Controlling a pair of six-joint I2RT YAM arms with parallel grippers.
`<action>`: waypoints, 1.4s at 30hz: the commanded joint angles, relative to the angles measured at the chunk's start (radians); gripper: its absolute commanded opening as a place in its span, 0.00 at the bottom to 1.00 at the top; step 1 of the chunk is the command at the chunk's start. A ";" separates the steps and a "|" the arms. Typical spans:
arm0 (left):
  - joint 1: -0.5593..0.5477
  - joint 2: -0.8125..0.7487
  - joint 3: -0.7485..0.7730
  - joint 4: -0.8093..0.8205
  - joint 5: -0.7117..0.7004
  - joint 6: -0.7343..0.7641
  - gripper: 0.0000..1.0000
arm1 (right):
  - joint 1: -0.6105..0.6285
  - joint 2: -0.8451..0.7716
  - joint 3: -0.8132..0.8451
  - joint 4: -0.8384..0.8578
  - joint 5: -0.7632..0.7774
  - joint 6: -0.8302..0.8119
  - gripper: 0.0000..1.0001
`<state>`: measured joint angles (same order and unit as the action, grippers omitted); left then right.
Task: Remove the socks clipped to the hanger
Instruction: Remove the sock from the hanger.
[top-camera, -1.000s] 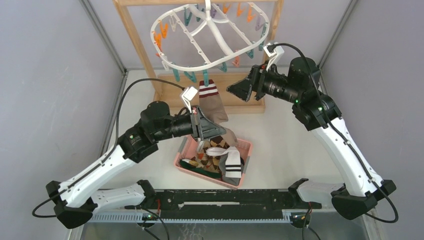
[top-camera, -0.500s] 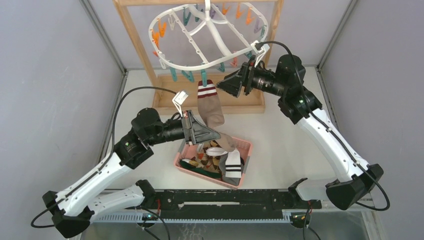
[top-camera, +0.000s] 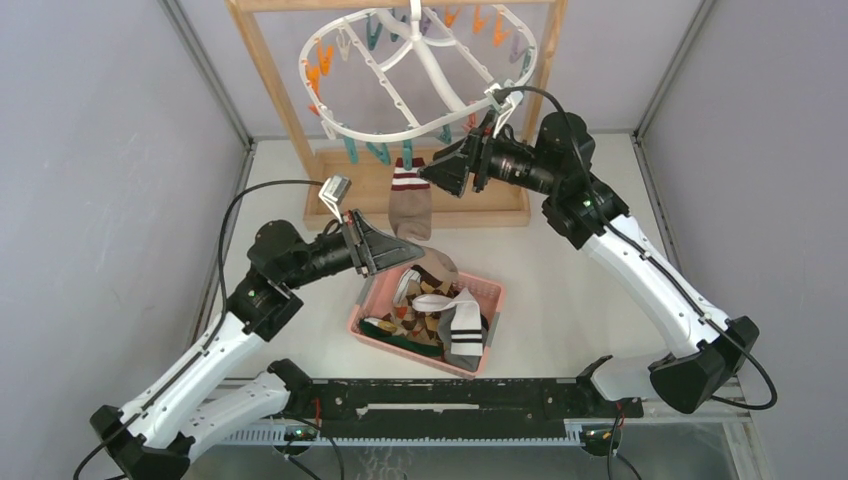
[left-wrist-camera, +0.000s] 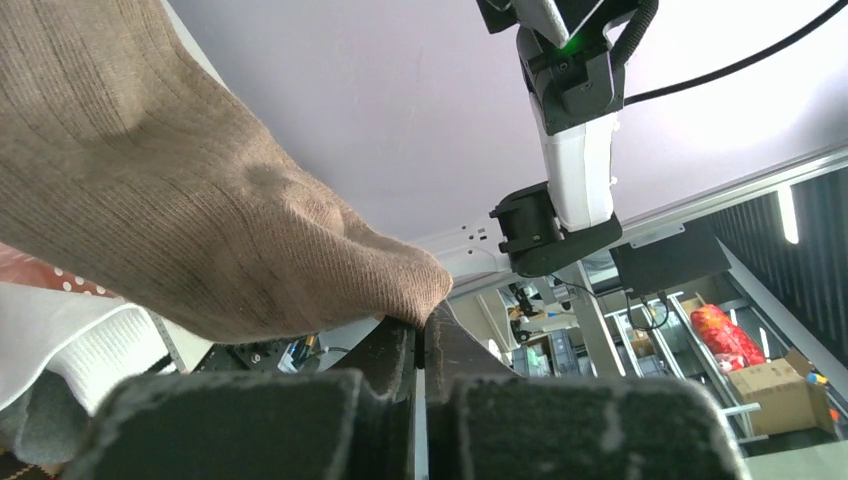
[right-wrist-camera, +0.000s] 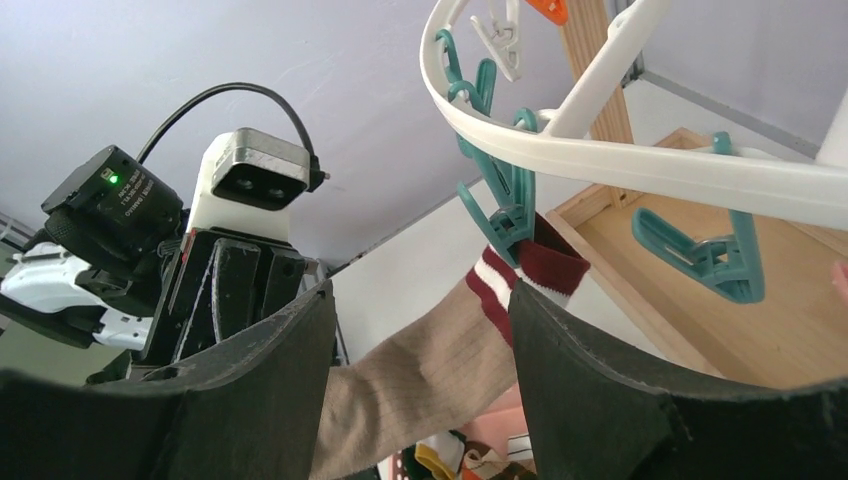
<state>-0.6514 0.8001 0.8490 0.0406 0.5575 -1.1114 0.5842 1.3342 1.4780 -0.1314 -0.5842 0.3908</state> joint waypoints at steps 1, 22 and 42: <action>0.021 0.010 0.013 0.085 0.053 -0.054 0.00 | 0.028 0.006 -0.006 0.047 0.064 -0.071 0.71; 0.174 0.032 0.009 0.108 0.137 -0.173 0.00 | 0.043 0.111 0.032 0.120 0.092 -0.201 0.71; 0.239 0.079 0.026 0.148 0.198 -0.219 0.00 | 0.054 0.200 0.145 0.170 0.063 -0.232 0.72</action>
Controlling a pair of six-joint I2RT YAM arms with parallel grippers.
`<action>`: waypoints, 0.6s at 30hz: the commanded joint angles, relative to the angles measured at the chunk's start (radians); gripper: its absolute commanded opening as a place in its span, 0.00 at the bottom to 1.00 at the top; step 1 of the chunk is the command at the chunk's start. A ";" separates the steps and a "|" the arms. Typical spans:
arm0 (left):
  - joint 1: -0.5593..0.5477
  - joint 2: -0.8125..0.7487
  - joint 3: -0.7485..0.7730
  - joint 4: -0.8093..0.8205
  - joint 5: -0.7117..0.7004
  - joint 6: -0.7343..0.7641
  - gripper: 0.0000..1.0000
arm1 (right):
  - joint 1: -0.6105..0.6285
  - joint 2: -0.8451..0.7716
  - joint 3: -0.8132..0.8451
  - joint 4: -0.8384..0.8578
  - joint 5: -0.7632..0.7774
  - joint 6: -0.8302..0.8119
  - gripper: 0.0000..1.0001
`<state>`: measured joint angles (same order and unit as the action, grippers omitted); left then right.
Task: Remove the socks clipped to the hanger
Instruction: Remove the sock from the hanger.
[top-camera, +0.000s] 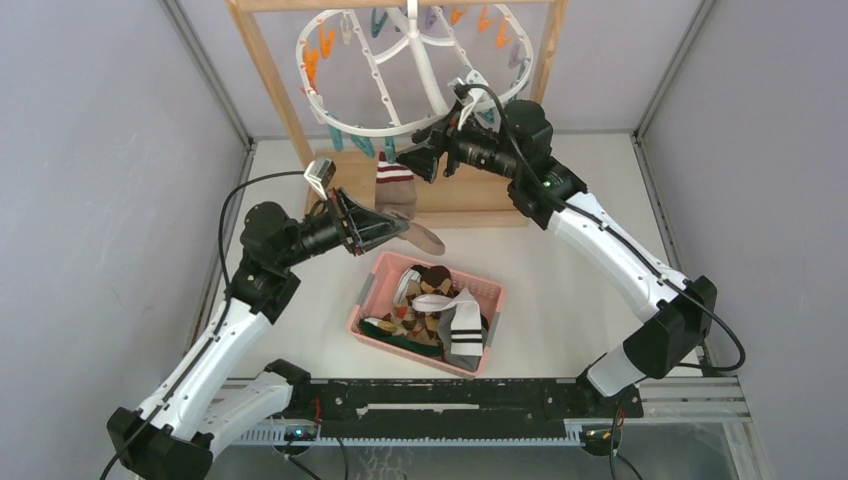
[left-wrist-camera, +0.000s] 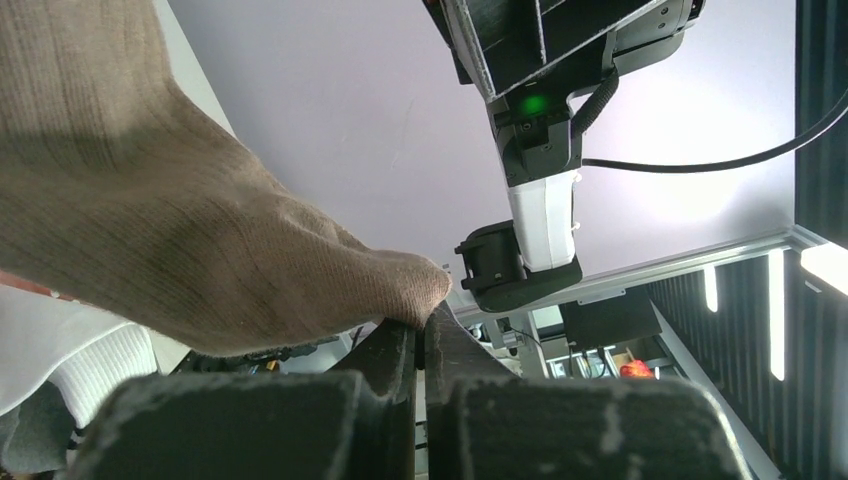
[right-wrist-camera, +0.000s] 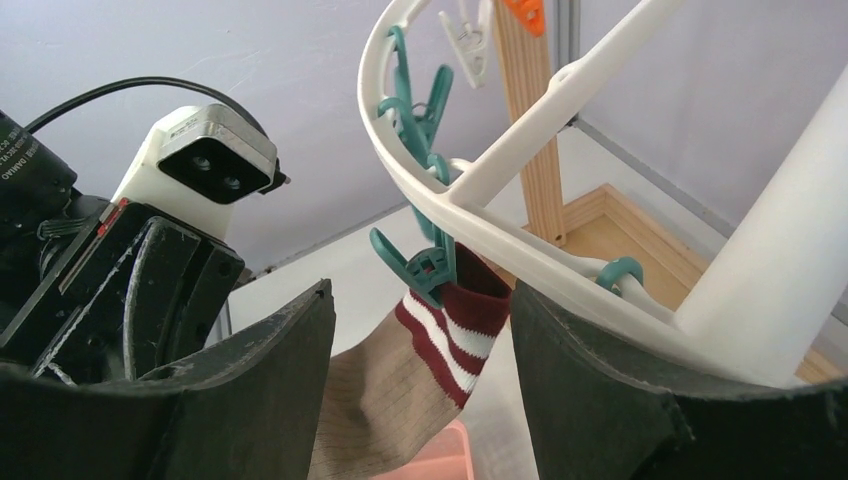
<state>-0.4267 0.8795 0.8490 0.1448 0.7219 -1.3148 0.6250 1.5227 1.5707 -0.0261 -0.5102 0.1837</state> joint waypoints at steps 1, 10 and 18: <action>0.014 0.002 0.027 0.043 0.037 -0.017 0.00 | 0.017 0.014 0.053 0.067 -0.013 -0.026 0.72; 0.018 0.018 0.048 0.036 0.062 -0.012 0.00 | 0.036 0.028 0.058 0.078 -0.026 -0.018 0.72; 0.019 -0.004 0.048 -0.011 0.065 0.008 0.00 | 0.028 0.021 0.039 0.085 0.026 0.014 0.72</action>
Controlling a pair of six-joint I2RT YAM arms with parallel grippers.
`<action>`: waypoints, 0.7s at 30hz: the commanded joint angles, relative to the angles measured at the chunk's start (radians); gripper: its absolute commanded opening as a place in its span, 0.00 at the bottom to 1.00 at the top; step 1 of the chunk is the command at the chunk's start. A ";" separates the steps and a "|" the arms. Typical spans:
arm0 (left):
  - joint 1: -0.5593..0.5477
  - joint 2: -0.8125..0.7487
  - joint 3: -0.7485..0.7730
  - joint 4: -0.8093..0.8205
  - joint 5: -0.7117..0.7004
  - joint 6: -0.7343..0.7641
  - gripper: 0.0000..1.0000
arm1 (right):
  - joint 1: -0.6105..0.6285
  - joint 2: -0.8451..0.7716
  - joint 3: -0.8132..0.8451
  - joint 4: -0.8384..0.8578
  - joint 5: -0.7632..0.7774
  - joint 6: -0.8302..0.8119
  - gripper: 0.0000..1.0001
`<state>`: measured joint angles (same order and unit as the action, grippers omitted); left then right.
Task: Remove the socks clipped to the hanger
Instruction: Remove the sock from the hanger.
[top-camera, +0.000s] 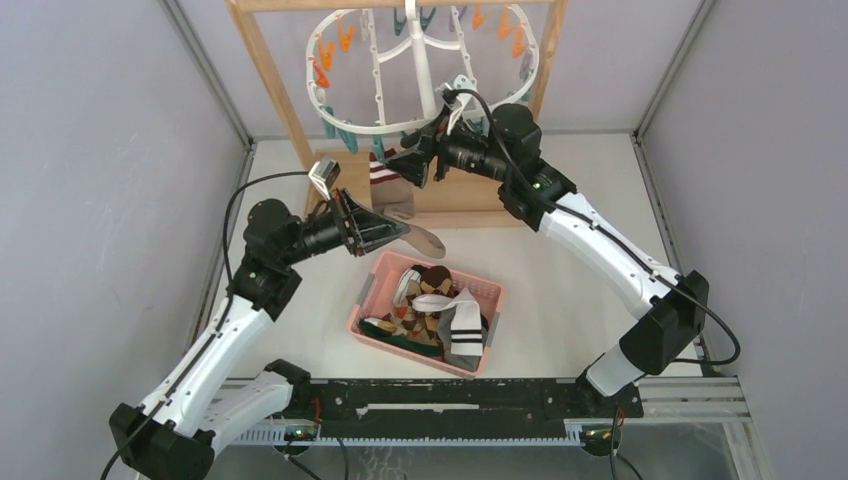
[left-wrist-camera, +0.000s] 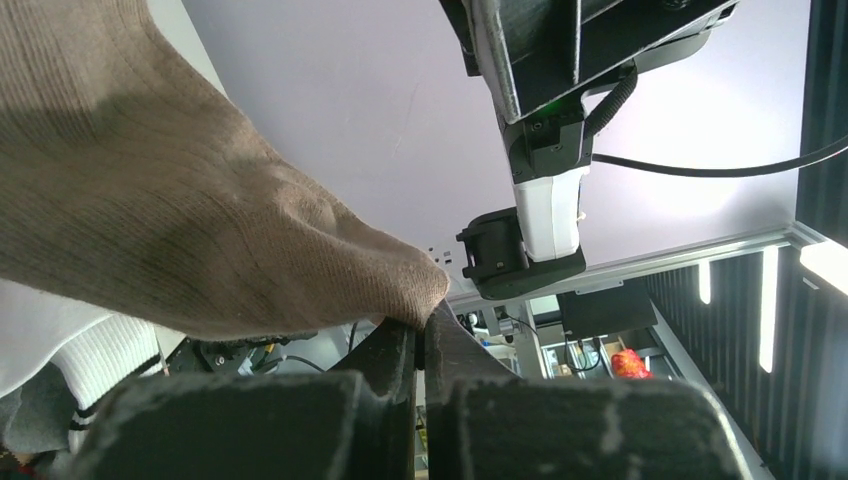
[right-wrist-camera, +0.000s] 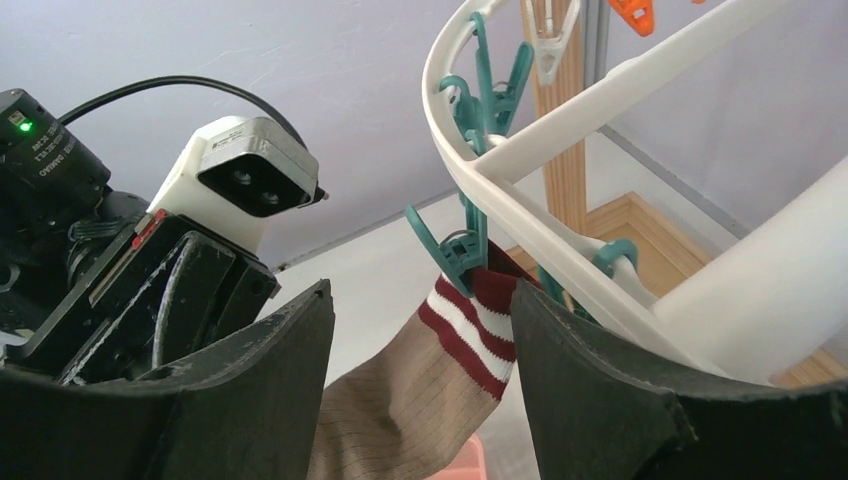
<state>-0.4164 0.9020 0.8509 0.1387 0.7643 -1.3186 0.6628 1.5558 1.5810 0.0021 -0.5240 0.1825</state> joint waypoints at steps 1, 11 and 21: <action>0.010 -0.030 0.046 -0.009 0.022 0.013 0.00 | -0.022 -0.013 0.030 0.056 0.043 0.021 0.73; 0.010 -0.032 0.067 -0.023 0.017 0.019 0.00 | -0.137 0.033 0.118 -0.054 0.125 0.027 0.73; 0.008 0.001 0.102 0.012 0.040 0.010 0.00 | -0.235 0.050 0.145 -0.083 0.168 0.030 0.72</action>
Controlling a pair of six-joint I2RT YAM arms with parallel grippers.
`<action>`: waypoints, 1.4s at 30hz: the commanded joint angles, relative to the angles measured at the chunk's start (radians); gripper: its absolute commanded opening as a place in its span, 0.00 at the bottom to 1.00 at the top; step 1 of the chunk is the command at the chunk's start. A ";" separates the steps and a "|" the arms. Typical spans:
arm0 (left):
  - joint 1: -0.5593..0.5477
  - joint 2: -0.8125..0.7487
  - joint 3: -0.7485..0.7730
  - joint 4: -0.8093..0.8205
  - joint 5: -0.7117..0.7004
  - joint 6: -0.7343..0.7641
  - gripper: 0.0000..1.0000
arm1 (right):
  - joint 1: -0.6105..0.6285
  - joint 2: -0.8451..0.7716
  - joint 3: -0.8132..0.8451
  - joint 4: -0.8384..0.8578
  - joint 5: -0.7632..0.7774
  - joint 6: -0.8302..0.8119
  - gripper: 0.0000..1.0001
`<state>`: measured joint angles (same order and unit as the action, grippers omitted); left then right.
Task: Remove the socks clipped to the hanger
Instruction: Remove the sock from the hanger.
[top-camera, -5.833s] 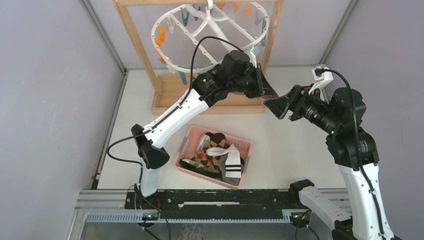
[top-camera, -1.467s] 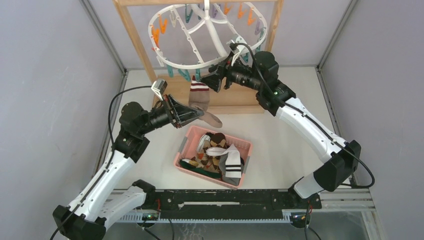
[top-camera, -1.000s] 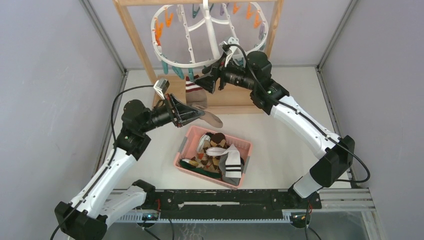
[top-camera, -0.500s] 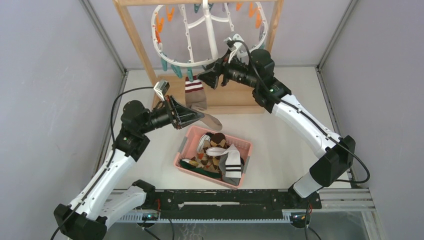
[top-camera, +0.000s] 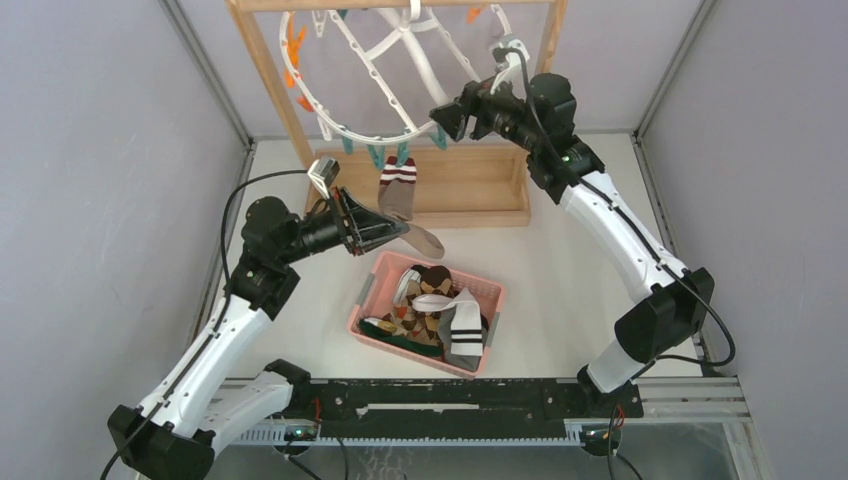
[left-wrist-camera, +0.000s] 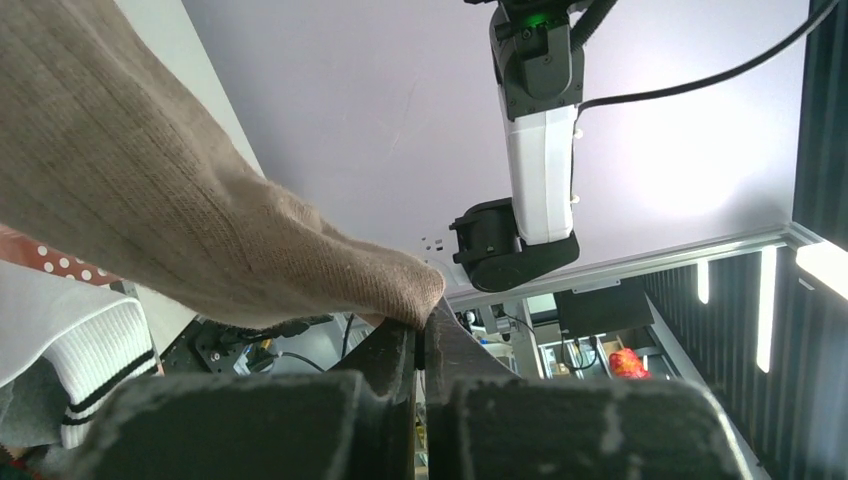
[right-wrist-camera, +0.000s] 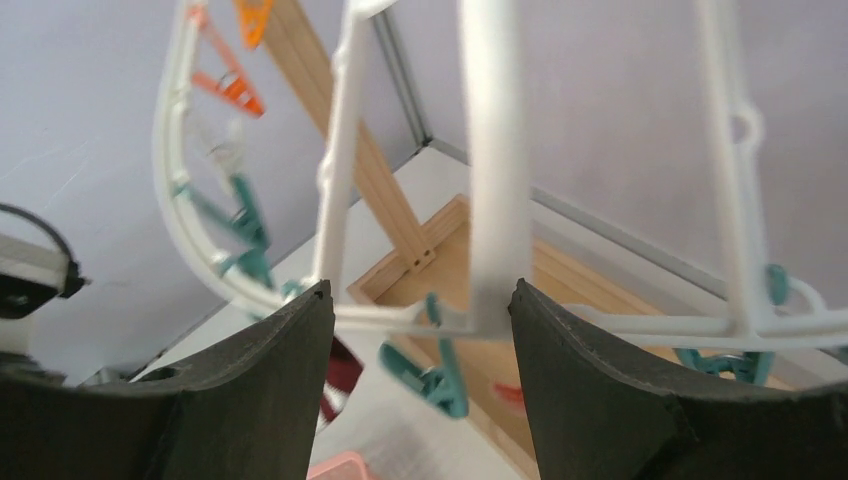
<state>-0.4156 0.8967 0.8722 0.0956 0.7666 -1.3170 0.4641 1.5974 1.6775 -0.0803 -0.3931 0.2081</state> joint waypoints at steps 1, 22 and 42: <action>0.008 0.012 0.083 0.062 0.043 0.006 0.00 | -0.047 0.012 0.054 -0.001 0.037 0.006 0.72; 0.003 0.103 0.112 0.152 0.094 -0.026 0.00 | -0.138 -0.056 0.083 0.065 -0.016 0.079 0.72; -0.039 0.120 0.102 0.181 0.087 -0.029 0.00 | -0.135 -0.217 0.011 0.042 -0.088 0.097 0.72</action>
<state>-0.4416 1.0157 0.9264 0.2237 0.8421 -1.3369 0.3252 1.4364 1.6966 -0.0574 -0.4576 0.2916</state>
